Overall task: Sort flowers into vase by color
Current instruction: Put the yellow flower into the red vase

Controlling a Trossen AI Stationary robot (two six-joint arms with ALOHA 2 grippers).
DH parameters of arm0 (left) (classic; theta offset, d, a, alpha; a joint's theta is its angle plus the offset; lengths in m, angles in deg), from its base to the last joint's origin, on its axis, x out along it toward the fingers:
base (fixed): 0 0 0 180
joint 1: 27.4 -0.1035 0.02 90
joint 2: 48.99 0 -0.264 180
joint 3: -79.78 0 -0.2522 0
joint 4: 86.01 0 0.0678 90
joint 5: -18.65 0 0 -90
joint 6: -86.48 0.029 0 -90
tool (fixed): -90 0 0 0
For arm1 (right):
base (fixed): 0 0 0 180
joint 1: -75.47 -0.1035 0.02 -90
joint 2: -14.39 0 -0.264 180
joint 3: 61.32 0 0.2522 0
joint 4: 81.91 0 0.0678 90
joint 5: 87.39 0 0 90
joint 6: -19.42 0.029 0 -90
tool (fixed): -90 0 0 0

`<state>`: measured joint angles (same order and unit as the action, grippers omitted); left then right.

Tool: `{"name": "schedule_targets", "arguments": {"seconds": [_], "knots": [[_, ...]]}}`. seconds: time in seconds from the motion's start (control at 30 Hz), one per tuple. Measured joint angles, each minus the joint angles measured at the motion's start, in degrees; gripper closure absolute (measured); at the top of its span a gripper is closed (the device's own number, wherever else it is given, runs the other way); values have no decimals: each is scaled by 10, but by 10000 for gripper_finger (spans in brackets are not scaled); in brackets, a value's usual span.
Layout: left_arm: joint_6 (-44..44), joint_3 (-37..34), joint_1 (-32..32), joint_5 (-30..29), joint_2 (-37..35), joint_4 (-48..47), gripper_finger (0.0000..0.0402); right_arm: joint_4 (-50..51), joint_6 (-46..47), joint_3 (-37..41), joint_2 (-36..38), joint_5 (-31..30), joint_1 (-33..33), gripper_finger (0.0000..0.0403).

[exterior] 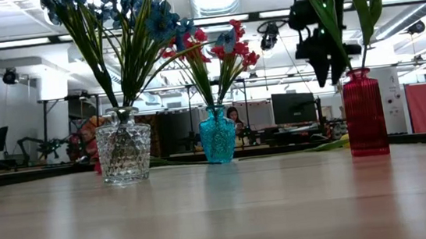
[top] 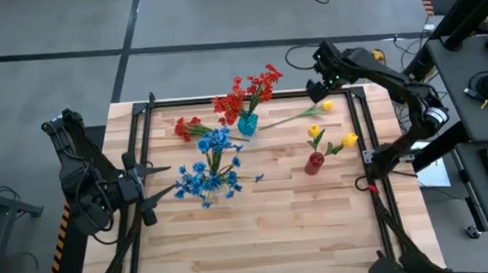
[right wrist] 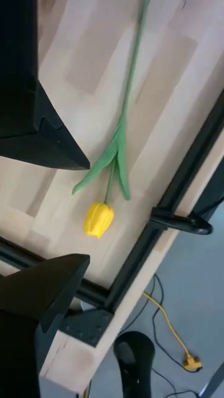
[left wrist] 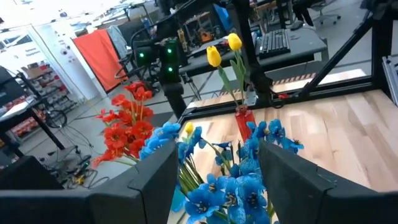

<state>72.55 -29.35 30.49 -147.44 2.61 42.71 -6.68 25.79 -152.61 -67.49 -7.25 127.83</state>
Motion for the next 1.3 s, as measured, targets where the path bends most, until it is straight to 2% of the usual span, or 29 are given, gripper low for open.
{"name": "schedule_targets", "arguments": {"seconds": [0.2,0.33,0.53,0.6,0.7,0.77,1.03,1.3], "knots": [[4,0,0,-6,1,0,196,-58,-33,64,3,0,-2,177],[4,0,0,-58,-2,0,196,-81,-37,96,4,-2,-2,177],[4,0,0,-60,-2,-5,196,-153,-30,153,4,-1,-1,177],[4,-1,0,-60,-2,-7,196,-186,-36,171,4,17,-1,177],[4,-1,0,-60,-2,-9,196,-239,-65,195,4,79,-2,177],[4,-1,0,-60,-2,-10,196,-265,-71,208,1,89,-2,177],[3,-2,0,-60,-1,-11,196,-305,-107,224,-33,89,-2,177],[3,-2,0,-59,-1,-13,196,-310,-211,216,-85,118,-2,177]]}}
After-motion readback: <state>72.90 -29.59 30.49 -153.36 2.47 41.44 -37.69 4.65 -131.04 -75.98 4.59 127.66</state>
